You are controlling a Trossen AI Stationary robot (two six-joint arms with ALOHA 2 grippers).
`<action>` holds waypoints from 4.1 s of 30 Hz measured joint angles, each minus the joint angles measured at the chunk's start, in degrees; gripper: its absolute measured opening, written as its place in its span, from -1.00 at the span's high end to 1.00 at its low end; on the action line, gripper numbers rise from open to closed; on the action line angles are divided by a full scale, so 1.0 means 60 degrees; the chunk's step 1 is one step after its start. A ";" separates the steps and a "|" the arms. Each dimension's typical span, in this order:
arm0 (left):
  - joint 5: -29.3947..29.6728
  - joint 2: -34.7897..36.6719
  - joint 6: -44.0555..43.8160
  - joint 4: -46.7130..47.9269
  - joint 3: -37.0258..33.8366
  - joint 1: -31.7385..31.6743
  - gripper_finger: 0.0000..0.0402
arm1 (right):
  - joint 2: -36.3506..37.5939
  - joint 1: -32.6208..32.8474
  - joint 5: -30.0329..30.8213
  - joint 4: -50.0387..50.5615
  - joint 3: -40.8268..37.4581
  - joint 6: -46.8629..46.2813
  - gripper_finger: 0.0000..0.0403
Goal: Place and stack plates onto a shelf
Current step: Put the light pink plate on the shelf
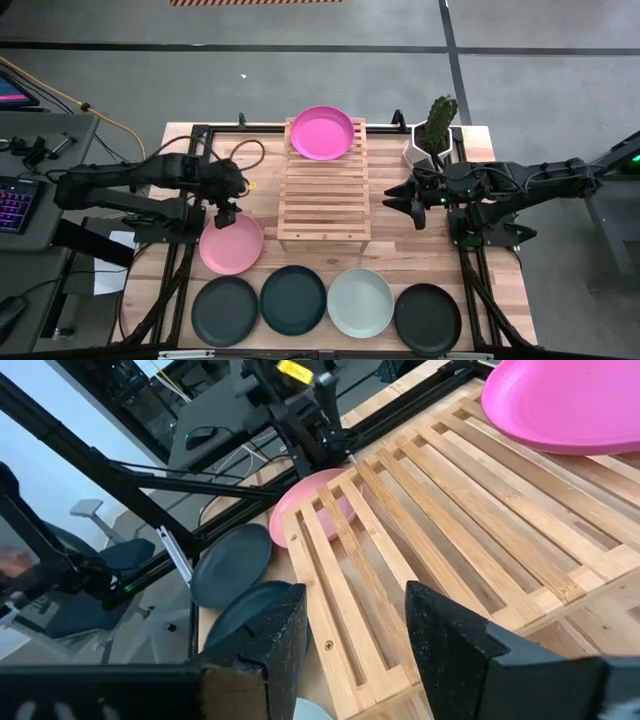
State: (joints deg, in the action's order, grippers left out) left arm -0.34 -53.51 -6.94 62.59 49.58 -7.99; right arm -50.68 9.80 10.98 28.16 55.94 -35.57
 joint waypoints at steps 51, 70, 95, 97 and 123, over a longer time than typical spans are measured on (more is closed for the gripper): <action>-0.0094 -0.5324 0.5248 -0.1725 -0.1121 0.0037 0.04 | 0.0000 -0.0007 0.0084 0.1089 0.0000 -0.0011 0.24; -0.0201 -0.4933 0.4732 -0.0411 -0.1115 -0.0080 0.98 | 0.0000 -0.0007 0.0272 0.1086 0.0000 -0.0076 0.24; -0.1366 -0.3315 0.1485 0.4641 0.5180 -0.1127 1.00 | 0.0000 -0.0004 0.0412 0.1086 -0.0004 -0.0324 0.24; -0.1850 -0.3331 0.0850 0.4557 0.5886 -0.1092 1.00 | 0.0000 -0.0007 0.0408 0.1086 -0.0004 -0.0298 0.24; 0.0469 -0.5871 -0.4526 -0.0153 0.7549 0.0717 1.00 | 0.0001 -0.0007 0.0638 0.1093 -0.0004 0.0004 0.24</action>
State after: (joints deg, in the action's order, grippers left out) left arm 2.48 -88.74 -34.10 61.67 94.87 -3.69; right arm -50.67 9.76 14.81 34.72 55.92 -35.55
